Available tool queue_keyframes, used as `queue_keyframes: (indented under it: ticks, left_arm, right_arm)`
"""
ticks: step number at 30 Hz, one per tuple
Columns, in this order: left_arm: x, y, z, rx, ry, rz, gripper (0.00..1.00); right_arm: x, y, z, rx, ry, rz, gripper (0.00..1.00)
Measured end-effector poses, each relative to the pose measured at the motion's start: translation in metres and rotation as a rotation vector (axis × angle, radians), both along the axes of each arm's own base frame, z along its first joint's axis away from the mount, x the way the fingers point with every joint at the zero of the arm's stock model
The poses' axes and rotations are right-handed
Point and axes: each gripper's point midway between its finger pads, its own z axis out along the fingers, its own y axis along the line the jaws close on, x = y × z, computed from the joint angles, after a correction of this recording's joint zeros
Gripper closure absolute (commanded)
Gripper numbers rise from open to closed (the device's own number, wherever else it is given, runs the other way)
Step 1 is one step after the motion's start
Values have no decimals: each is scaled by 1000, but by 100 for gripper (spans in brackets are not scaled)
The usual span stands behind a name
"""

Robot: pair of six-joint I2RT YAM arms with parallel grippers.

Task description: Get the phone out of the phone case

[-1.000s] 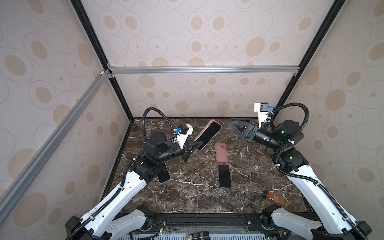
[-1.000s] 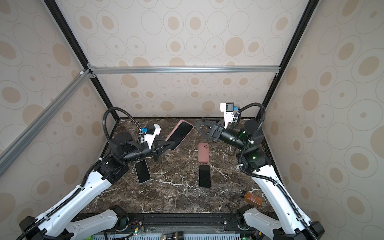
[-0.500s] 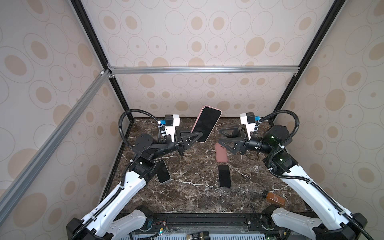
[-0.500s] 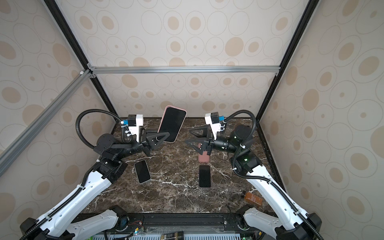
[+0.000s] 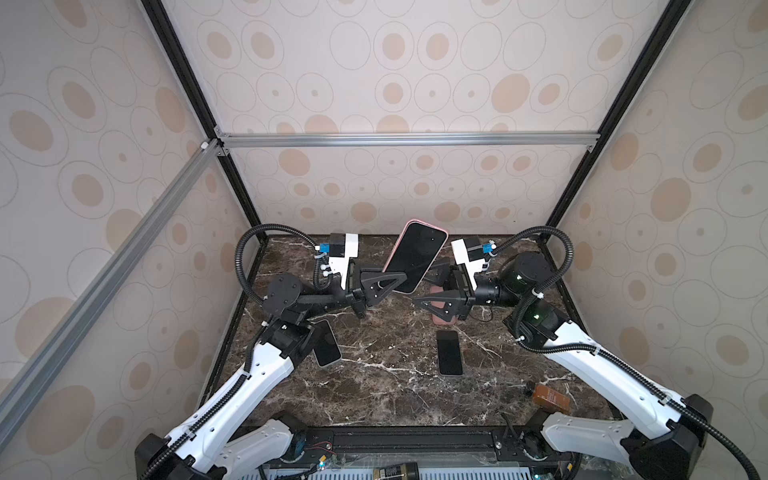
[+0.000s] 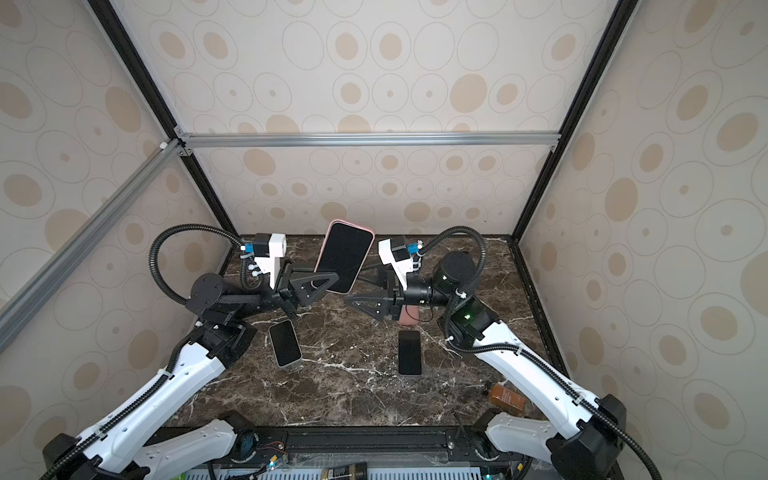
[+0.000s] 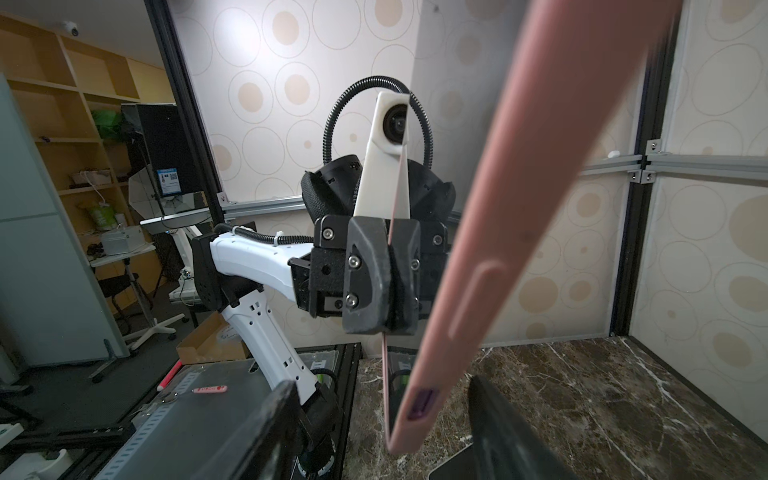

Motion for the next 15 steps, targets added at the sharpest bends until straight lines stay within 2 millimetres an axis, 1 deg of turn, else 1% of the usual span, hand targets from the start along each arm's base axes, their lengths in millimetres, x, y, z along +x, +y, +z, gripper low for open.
queue_keyframes:
  ticks: [6,9,13,15]
  left_arm:
    - [-7,1,4,-16,-19,-28,100]
    - [-8,1,4,-21,-18,-36,100]
    - [-9,1,5,-25,-20,-42,100]
    - [-10,1,6,-25,-22,-45,100]
  right_arm:
    - [-3,7,4,14,-18,20,39]
    - [-1,10,5,19,-21,23,42]
    - [2,13,6,23,-20,19,50]
    - [2,13,7,26,-20,18,52]
